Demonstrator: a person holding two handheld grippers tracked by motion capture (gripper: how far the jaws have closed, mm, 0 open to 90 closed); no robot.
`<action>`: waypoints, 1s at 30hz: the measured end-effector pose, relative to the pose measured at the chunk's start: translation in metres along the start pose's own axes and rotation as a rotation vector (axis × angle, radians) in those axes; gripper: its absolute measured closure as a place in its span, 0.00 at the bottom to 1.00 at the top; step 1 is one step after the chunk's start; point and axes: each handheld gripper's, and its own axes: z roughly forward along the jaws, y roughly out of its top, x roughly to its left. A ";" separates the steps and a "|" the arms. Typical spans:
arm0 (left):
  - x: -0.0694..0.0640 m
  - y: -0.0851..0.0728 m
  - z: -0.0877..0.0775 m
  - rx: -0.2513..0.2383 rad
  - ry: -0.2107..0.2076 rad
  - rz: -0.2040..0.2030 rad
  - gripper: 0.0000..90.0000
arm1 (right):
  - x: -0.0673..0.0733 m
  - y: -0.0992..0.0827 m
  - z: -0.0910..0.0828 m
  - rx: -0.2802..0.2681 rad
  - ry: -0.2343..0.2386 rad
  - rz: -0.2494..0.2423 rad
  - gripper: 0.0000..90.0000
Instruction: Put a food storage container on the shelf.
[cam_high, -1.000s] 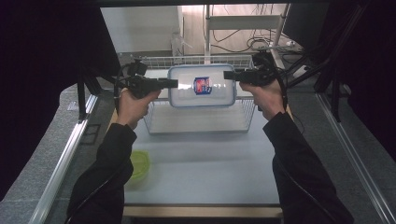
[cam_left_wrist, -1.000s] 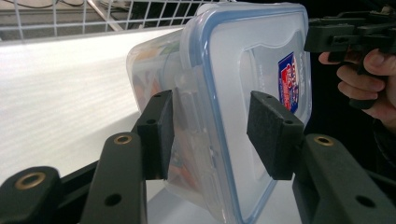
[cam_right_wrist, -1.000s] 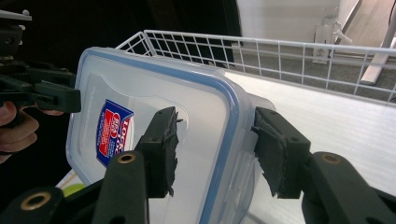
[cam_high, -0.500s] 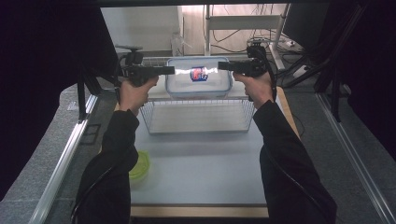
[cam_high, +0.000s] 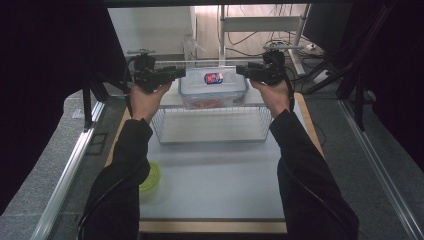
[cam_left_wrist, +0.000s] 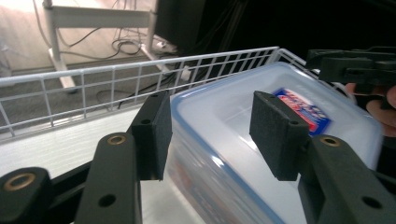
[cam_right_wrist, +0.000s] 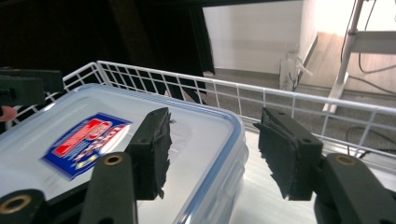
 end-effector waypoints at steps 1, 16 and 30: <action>-0.003 -0.001 -0.004 -0.011 -0.004 0.013 0.52 | 0.001 -0.001 -0.004 0.004 0.003 -0.006 0.54; -0.055 -0.051 -0.048 -0.045 -0.066 0.180 0.83 | 0.009 -0.041 -0.060 -0.035 0.012 -0.049 0.93; -0.050 -0.081 -0.016 0.024 -0.026 0.144 0.91 | 0.023 -0.076 -0.043 0.043 0.034 -0.098 0.93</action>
